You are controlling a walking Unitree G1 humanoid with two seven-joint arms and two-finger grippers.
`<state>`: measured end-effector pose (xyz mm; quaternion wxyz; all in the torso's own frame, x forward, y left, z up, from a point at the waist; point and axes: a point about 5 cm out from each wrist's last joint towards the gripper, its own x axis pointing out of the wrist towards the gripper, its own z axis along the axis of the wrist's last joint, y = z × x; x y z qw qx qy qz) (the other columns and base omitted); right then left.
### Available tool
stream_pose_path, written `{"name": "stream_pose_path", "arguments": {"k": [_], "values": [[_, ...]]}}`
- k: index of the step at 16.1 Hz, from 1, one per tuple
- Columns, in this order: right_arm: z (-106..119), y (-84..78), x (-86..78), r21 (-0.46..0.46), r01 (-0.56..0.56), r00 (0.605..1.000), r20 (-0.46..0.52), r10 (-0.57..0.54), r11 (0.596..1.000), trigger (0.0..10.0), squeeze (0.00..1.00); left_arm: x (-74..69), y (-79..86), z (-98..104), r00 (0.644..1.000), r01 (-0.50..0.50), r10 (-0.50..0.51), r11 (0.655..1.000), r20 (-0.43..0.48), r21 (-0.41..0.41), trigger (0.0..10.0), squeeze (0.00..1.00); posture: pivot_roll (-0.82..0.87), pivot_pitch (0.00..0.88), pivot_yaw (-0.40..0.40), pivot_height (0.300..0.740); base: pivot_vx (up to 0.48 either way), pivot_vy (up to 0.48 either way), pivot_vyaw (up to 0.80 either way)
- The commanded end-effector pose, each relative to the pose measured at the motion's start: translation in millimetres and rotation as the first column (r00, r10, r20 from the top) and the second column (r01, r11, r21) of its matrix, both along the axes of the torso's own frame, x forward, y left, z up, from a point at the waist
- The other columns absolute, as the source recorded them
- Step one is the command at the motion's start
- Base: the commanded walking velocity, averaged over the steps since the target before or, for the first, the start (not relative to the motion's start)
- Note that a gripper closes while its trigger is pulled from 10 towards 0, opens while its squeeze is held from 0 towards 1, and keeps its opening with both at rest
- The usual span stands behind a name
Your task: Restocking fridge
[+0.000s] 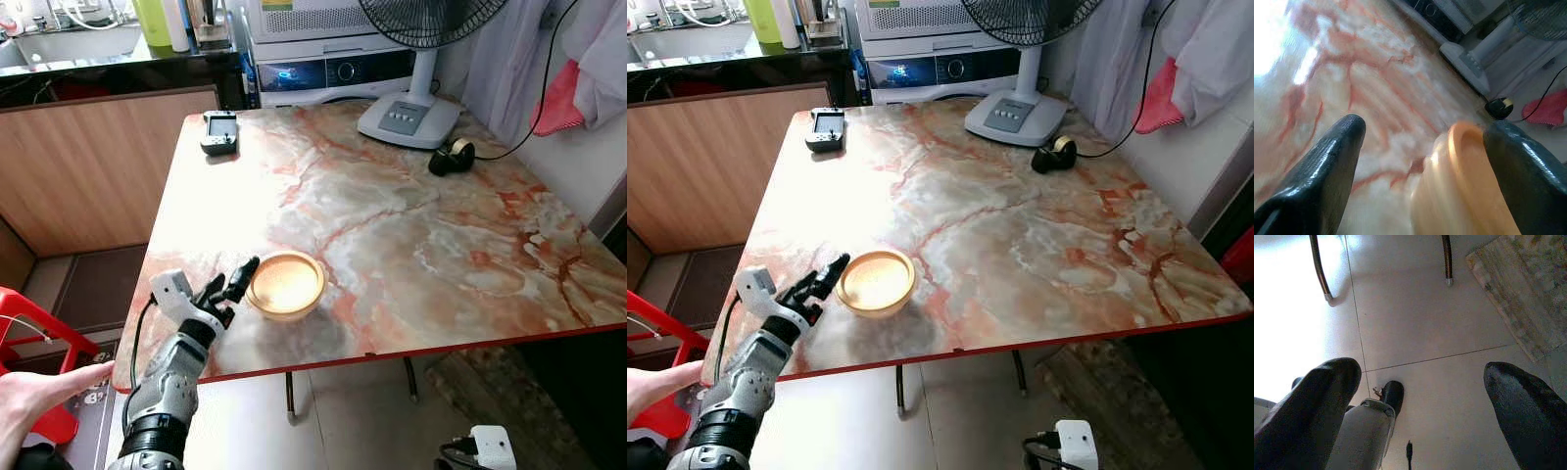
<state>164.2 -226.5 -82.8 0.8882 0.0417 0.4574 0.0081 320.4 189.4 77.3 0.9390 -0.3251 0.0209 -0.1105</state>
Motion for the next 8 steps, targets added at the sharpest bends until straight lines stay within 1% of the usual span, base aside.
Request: {"name": "stream_pose_path", "arguments": {"k": [1,5,6,8], "values": [[1,-1.4,1.3,-0.008,-0.011,1.000,0.004,0.011,1.000,10.0,0.00,0.3,-0.6,-2,1.000,0.015,-0.015,1.000,-0.011,0.019,10.0,0.00,0.01,0.000,-0.005,0.740,0.000,0.000,0.00],[1,-1.3,1.0,-0.010,-0.014,1.000,0.005,0.014,1.000,10.0,0.00,3.9,-7.7,-2,0.996,0.084,-0.084,0.996,-0.019,0.017,10.0,0.00,0.01,0.000,-0.004,0.740,0.000,0.000,0.00],[1,-1.2,1.0,-0.011,-0.016,1.000,0.005,0.017,1.000,10.0,0.00,5.1,-10.5,-2,0.994,0.107,-0.106,0.993,-0.020,0.050,10.0,0.00,0.01,0.000,-0.003,0.740,0.000,0.000,0.00],[1,-0.9,0.8,-0.012,-0.019,1.000,0.006,0.019,1.000,10.0,0.00,5.5,-11.3,-2,0.994,0.112,-0.111,0.992,-0.018,0.062,10.0,0.00,0.01,0.000,-0.001,0.740,0.000,0.000,0.00]]}}
